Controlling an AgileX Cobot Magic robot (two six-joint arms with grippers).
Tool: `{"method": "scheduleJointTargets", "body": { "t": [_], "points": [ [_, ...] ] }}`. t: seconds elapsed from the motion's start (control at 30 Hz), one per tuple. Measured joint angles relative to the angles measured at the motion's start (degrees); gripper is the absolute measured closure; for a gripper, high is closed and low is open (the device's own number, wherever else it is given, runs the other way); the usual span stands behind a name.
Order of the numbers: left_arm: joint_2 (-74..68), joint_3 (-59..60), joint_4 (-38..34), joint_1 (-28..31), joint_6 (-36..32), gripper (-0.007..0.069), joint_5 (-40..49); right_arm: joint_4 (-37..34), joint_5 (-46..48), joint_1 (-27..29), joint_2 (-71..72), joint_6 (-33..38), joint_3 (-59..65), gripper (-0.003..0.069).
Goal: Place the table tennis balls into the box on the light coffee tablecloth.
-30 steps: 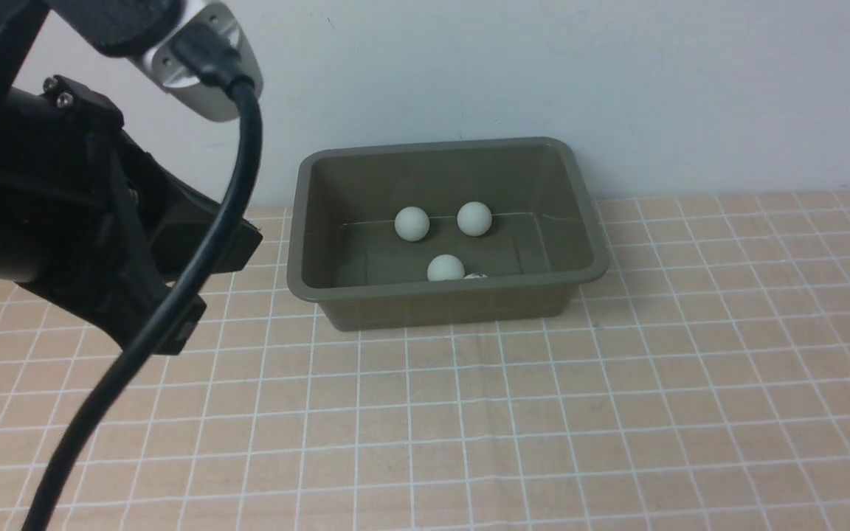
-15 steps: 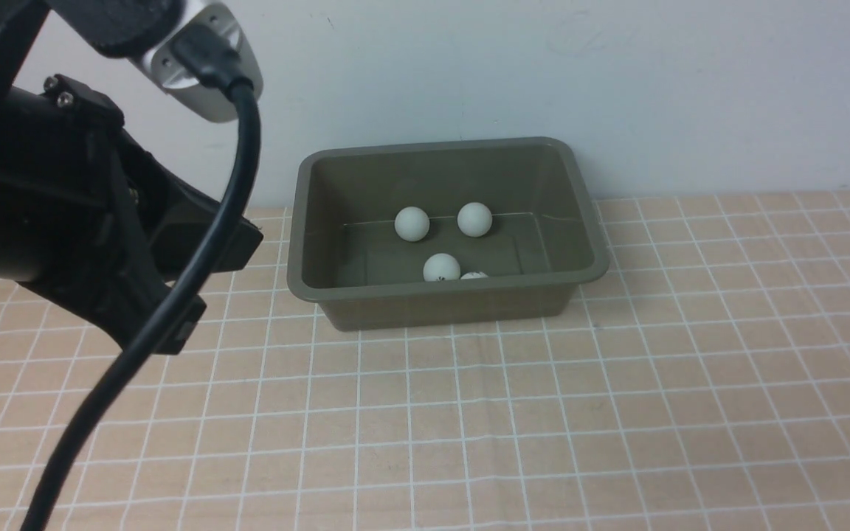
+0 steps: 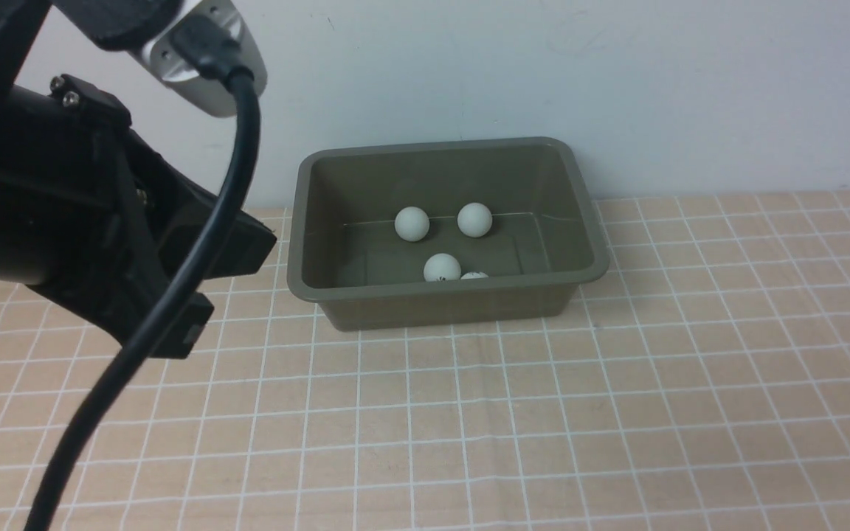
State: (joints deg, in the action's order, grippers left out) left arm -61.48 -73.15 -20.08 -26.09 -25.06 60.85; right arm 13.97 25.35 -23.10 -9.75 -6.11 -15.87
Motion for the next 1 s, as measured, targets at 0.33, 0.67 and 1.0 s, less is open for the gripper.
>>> {"method": "scheduleJointTargets", "body": {
  "t": [0.33,0.67,1.0],
  "points": [
    [0.0,0.0,-4.9,0.0,-0.5,0.0693,-1.5,0.0,0.2,0.0,0.0,0.0,0.0,0.0676],
    [0.0,0.0,-4.5,0.9,-0.9,0.0693,-1.6,0.1,0.2,0.0,0.0,0.0,0.0,0.0676],
    [12.8,15.7,-3.2,18.6,-7.6,0.0693,-17.8,0.1,0.3,0.0,0.0,0.0,0.0,0.0676]
  ]
}}
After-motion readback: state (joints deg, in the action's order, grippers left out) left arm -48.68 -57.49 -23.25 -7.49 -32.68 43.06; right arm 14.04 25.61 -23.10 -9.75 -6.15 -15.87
